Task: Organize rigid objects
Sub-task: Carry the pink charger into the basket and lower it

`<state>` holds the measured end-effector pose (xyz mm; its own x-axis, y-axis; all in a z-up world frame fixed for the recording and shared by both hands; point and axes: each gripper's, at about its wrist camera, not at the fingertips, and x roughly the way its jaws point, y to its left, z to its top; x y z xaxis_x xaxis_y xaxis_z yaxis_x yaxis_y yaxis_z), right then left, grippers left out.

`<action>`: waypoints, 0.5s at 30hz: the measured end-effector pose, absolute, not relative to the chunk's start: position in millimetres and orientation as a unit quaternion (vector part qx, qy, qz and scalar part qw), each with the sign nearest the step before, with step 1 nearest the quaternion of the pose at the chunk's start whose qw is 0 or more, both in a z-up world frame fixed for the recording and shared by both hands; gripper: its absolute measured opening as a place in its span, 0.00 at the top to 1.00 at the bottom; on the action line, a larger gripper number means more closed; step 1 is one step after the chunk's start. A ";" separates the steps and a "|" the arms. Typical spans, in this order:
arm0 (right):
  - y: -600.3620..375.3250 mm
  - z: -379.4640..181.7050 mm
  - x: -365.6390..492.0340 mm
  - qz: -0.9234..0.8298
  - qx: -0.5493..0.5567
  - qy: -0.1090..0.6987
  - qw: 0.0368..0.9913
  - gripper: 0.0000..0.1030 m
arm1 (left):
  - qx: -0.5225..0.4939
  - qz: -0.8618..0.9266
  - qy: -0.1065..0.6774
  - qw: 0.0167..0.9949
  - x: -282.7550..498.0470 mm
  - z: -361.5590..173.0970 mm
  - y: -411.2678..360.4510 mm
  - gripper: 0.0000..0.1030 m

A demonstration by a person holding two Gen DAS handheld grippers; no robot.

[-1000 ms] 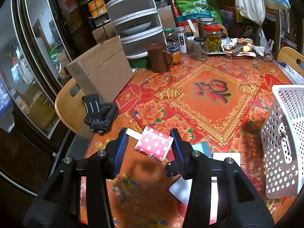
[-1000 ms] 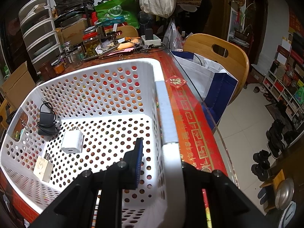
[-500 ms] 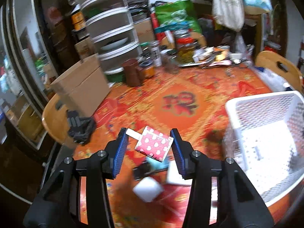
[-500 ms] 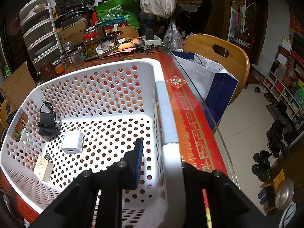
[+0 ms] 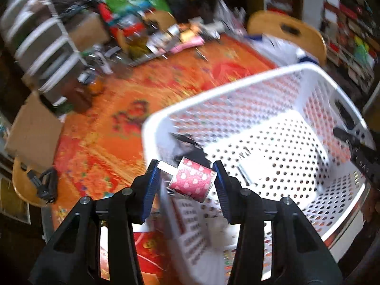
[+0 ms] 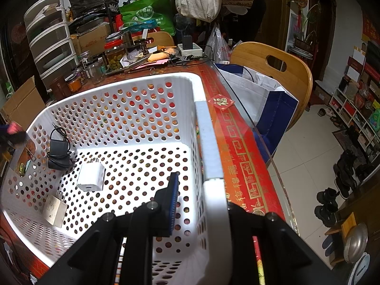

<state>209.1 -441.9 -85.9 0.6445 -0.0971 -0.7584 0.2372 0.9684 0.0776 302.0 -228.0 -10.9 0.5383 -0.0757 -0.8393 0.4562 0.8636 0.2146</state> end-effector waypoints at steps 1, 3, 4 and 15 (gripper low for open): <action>-441.4 -85.8 209.0 -0.092 0.086 0.411 0.903 0.82 | 0.223 -0.158 0.467 0.841 305.3 -19.1 -238.3 0.58; -440.6 -86.0 209.5 -0.091 0.087 0.411 0.903 0.82 | 0.237 -0.159 0.488 0.825 311.1 -32.7 -251.3 0.58; -440.6 -86.2 209.5 -0.091 0.087 0.410 0.903 0.82 | 0.245 -0.160 0.498 0.816 313.9 -39.8 -257.1 0.58; -442.1 -87.1 210.4 -0.088 0.089 0.410 0.903 0.81 | 0.280 -0.164 0.534 0.780 325.5 -79.5 -276.8 0.58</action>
